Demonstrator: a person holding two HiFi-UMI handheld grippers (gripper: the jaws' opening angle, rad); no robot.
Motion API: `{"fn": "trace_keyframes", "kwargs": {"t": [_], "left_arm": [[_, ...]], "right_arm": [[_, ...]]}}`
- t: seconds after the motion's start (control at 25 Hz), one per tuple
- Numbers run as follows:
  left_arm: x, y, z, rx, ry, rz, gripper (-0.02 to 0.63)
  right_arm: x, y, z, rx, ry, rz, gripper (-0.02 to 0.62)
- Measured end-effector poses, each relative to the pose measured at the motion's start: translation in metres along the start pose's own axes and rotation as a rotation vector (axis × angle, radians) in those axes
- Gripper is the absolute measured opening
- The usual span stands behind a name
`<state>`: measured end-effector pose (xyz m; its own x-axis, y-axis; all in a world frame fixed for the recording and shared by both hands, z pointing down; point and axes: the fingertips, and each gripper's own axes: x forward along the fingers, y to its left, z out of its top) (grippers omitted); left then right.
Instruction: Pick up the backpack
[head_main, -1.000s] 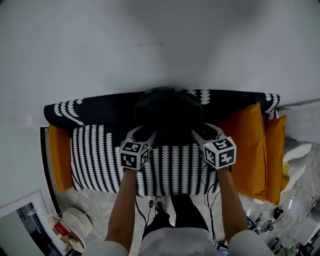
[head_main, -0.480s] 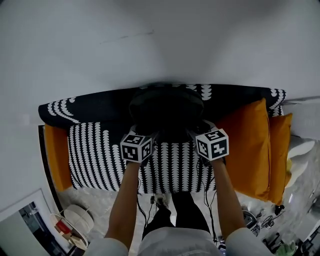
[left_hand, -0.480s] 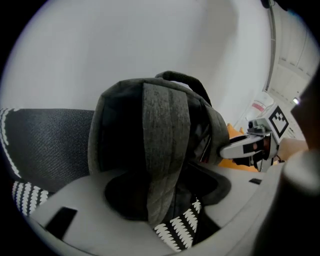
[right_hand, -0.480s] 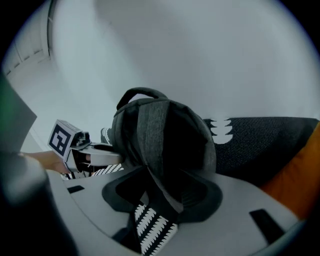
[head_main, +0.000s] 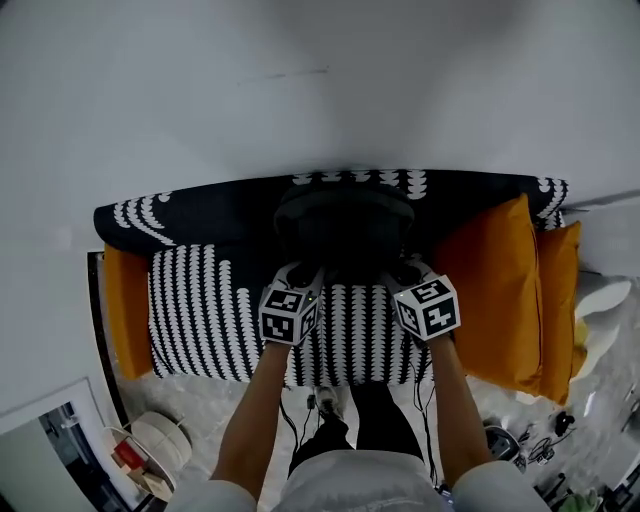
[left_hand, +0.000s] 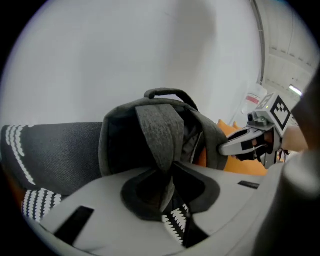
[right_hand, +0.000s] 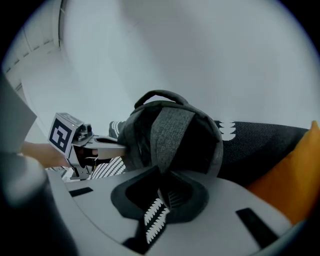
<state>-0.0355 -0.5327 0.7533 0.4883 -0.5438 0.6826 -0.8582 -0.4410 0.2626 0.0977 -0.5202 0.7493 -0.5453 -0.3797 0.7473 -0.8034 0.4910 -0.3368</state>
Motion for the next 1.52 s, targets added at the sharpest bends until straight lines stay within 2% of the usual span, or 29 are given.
{"fn": "trace_keyframes", "kwargs": {"t": [0.16,0.52,0.6,0.92,1.16,1.32,1.52], "left_arm": [[-0.027,-0.015,-0.010,0.015,-0.001,-0.014,0.057],[-0.108,-0.062,-0.041,0.000,-0.017,-0.046,0.049],[-0.128,-0.073,-0.047,0.020,-0.032,-0.047,0.049],[-0.203,-0.106,-0.063,0.105,-0.113,-0.038,0.044],[-0.251,-0.118,-0.051,0.121,-0.205,-0.017,0.038],[-0.286,-0.134,-0.043,0.169,-0.253,-0.023,0.038],[-0.339,-0.162,-0.042,0.231,-0.316,-0.010,0.037]], "right_arm": [[-0.027,0.022,-0.007,0.016,-0.017,-0.002,0.037],[-0.103,0.081,-0.030,0.022,-0.051,-0.006,0.037],[-0.121,0.092,-0.035,0.025,-0.057,0.005,0.037],[-0.182,0.133,-0.063,-0.103,-0.065,-0.042,0.037],[-0.218,0.171,-0.065,-0.119,-0.157,-0.102,0.037],[-0.252,0.200,-0.064,-0.144,-0.221,-0.149,0.037],[-0.306,0.243,-0.077,-0.174,-0.301,-0.150,0.037]]}}
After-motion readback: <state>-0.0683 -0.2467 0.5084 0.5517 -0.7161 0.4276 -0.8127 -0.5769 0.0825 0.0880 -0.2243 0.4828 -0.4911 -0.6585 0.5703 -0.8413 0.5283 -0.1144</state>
